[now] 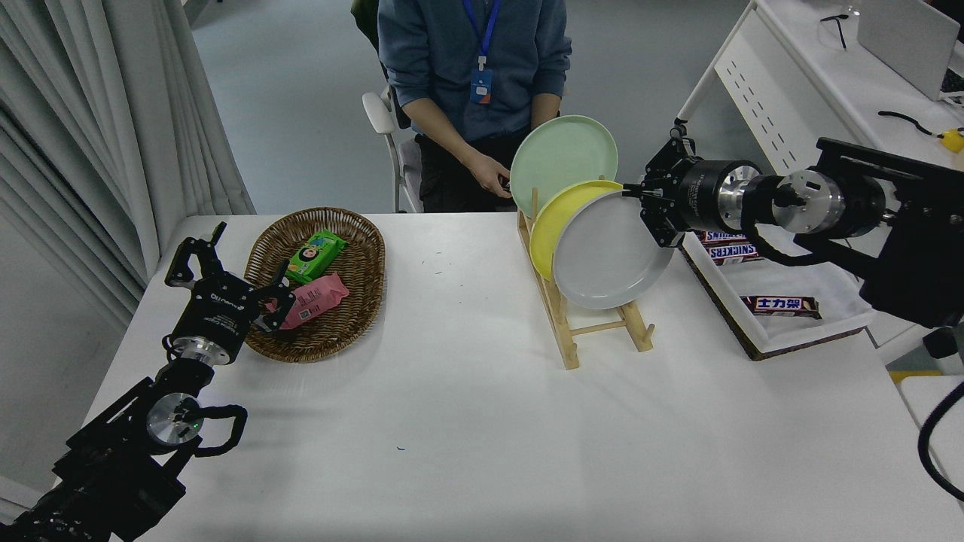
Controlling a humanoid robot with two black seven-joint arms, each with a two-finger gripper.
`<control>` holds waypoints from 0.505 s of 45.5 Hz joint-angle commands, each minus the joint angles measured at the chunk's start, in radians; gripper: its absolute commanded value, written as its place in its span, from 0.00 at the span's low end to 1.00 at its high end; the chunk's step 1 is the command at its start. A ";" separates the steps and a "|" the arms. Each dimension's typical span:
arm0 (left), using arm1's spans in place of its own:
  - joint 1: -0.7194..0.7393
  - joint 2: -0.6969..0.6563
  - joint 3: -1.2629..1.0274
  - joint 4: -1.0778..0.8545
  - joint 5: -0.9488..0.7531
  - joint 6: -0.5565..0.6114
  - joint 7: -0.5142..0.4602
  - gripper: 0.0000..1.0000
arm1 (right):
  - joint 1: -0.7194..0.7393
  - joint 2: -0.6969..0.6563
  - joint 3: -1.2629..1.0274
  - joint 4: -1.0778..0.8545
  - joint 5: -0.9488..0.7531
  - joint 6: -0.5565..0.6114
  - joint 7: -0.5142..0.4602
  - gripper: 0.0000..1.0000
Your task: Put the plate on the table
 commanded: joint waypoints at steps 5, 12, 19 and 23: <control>0.000 0.000 0.000 0.000 0.001 0.000 0.000 1.00 | 0.073 -0.076 0.140 0.166 0.113 -0.138 -0.008 0.00; 0.000 0.000 0.000 0.000 -0.001 0.000 0.000 1.00 | 0.071 -0.085 0.196 0.219 0.255 -0.156 -0.025 0.00; 0.000 0.000 0.000 0.000 0.001 0.000 0.000 1.00 | 0.047 -0.069 0.199 0.219 0.412 -0.221 -0.038 0.00; 0.000 0.000 0.000 0.001 0.001 0.000 0.000 1.00 | 0.001 -0.035 0.214 0.217 0.456 -0.262 -0.054 0.00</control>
